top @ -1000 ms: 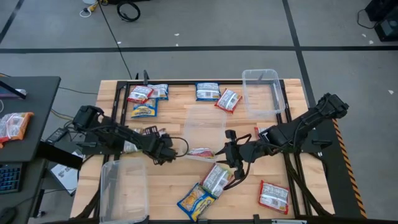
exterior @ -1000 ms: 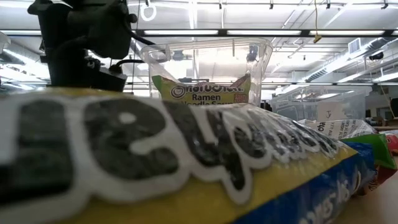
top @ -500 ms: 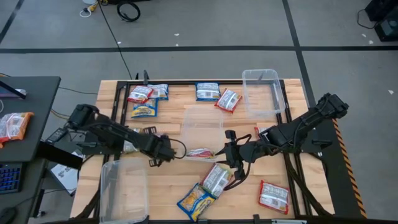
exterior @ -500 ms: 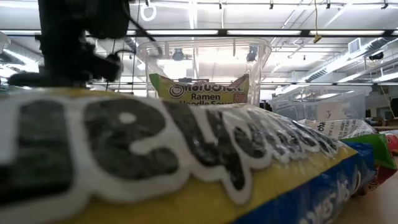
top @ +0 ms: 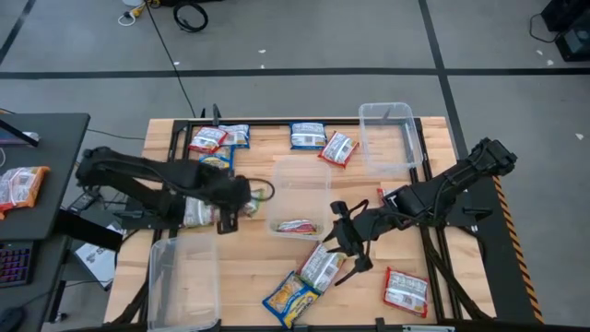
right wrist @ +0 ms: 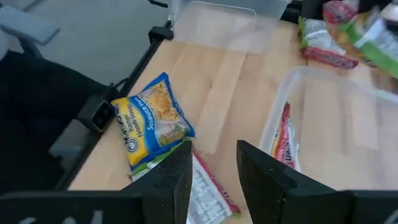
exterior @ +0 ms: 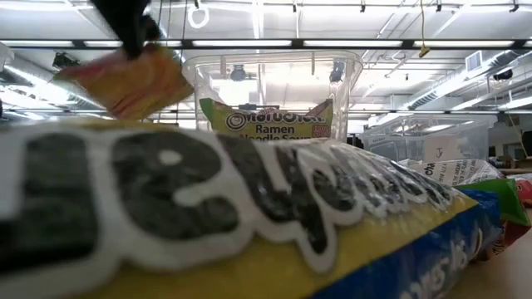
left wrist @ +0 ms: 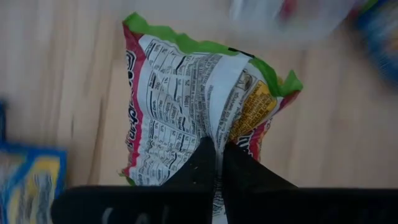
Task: Sort Maruchan noodles
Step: Put the green noodle pack into the middle transparent container
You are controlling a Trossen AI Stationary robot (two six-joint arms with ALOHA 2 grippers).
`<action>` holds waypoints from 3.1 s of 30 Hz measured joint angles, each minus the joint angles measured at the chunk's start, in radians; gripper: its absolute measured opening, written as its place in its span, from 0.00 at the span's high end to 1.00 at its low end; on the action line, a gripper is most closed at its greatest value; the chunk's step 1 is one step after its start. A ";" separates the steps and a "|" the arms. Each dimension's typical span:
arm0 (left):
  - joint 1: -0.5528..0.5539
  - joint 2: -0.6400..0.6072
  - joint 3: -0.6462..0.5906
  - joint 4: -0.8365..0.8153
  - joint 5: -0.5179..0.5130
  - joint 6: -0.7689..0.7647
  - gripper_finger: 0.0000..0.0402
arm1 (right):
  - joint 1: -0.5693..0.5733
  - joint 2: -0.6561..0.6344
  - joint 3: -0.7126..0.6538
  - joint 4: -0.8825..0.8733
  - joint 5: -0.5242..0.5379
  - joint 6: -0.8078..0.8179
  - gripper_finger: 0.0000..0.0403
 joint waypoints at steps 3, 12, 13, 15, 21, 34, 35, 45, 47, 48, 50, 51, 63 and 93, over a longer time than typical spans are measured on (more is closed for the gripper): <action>0.002 -0.027 0.081 0.011 0.004 0.073 0.97 | -0.003 0.000 0.000 0.000 0.035 -0.067 0.68; -0.097 -0.216 0.031 0.454 0.034 0.454 0.97 | -0.053 0.049 -0.002 0.225 0.173 -0.340 0.62; -0.110 -0.236 0.003 0.510 0.052 0.486 0.97 | -0.058 0.061 -0.002 0.255 0.152 -0.385 0.60; -0.128 -0.269 -0.061 0.622 0.078 0.537 0.97 | -0.068 0.088 -0.002 0.334 0.129 -0.467 0.54; -0.161 -0.328 -0.274 0.893 0.081 0.614 0.97 | -0.064 0.130 -0.002 0.467 0.222 -0.673 0.36; -0.175 -0.303 -0.452 1.192 0.096 0.686 0.97 | -0.092 0.122 -0.002 0.577 0.188 -0.689 0.18; -0.176 -0.296 -0.452 1.192 0.096 0.703 0.97 | -0.106 0.122 -0.002 0.576 0.141 -0.666 0.18; -0.150 -0.149 -0.453 1.320 0.094 0.851 0.97 | -0.208 0.174 -0.003 0.557 -0.086 -0.566 0.18; -0.137 -0.134 -0.453 1.331 0.095 0.852 0.96 | -0.212 0.181 -0.003 0.551 -0.110 -0.570 0.19; -0.129 -0.131 -0.453 1.331 0.093 0.852 0.96 | -0.213 0.181 -0.003 0.544 -0.133 -0.571 0.20; -0.117 -0.121 -0.452 1.346 0.091 0.842 0.96 | -0.212 0.180 -0.002 0.539 -0.187 -0.571 0.22; -0.113 -0.120 -0.452 1.338 0.092 0.838 0.96 | -0.212 0.180 -0.002 0.534 -0.204 -0.571 0.23; -0.111 -0.120 -0.434 1.337 0.070 0.703 0.96 | -0.217 0.177 -0.001 0.540 -0.181 -0.570 0.67; -0.176 -0.141 -0.009 -0.422 -0.440 -0.422 0.46 | -0.330 0.538 0.763 -0.719 0.202 -0.019 0.67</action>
